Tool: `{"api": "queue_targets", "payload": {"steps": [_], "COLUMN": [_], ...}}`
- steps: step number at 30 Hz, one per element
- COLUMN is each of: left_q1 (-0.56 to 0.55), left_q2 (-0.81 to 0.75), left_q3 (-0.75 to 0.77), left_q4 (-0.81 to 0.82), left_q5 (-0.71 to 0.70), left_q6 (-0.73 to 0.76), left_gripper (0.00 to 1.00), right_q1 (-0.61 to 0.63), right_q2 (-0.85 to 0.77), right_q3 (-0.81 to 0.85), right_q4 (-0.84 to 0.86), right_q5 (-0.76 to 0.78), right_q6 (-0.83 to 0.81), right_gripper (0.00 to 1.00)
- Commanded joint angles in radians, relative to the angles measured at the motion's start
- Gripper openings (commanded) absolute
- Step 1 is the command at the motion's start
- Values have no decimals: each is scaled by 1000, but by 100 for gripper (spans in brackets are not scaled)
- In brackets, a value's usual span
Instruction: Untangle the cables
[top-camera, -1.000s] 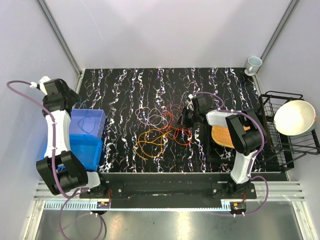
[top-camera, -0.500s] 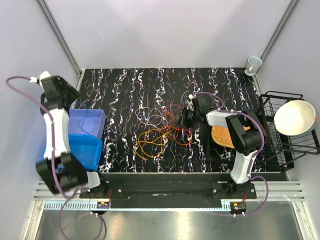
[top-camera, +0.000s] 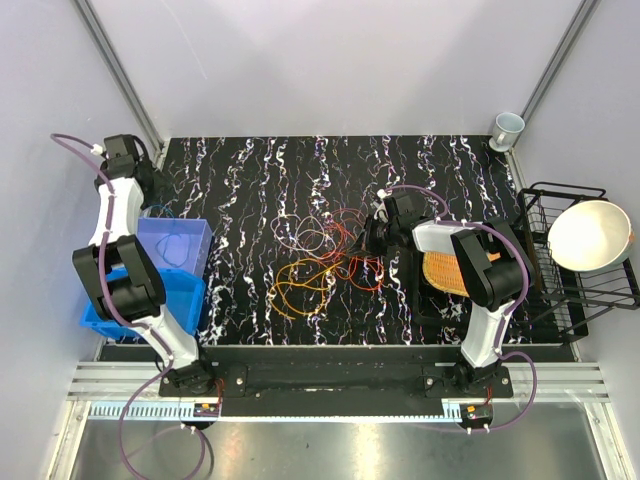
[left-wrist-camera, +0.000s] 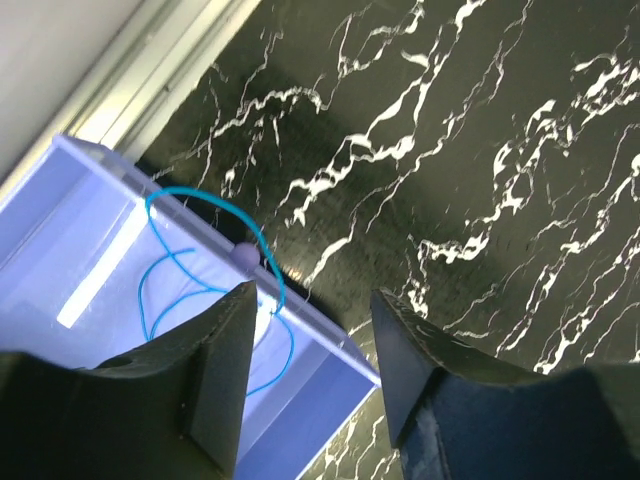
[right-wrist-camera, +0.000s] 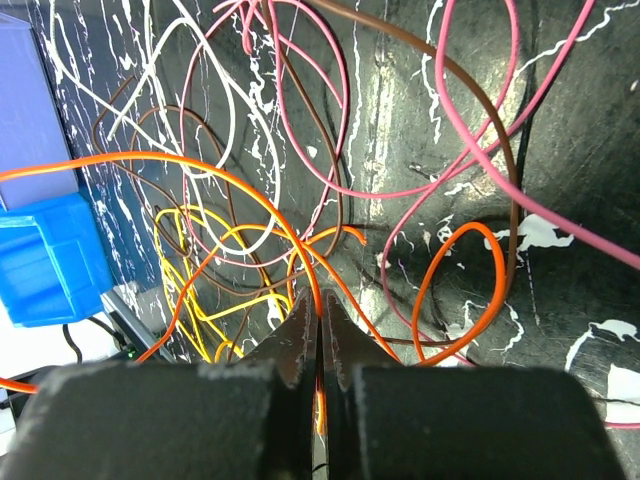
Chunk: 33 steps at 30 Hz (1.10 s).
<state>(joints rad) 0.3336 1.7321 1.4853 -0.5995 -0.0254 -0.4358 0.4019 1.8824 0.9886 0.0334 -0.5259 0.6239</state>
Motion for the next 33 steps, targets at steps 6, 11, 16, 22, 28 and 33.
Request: {"api": "queue_targets", "payload": {"steps": [6,11,16,22,28,33], "left_q1": [-5,-5,-5,-5,-5,-8], "left_q2": [61,90,141,156,133,60], "left_q3": [47,50,64,66,55,44], "left_q4": [14,18,20,30,29,-5], "left_q5": [-57,-62,-74,-68,-79,-97], "left_q6": [22,16,20,20,19,28], "left_gripper": [51,51,47,35,0,0], "right_q1": [0,0,0,0,0,0], "right_q2": [-39,-32,-34,-32,-29,-28], "right_q3": [-1,2,1,-1,2,1], "right_q4": [30,30,28,31,33,33], "right_q5": [-14,-22,-22,-23,-25,-26], "right_q6": [-1,2,3,3,3,5], "right_gripper": [0,0,0,0,0,0]}}
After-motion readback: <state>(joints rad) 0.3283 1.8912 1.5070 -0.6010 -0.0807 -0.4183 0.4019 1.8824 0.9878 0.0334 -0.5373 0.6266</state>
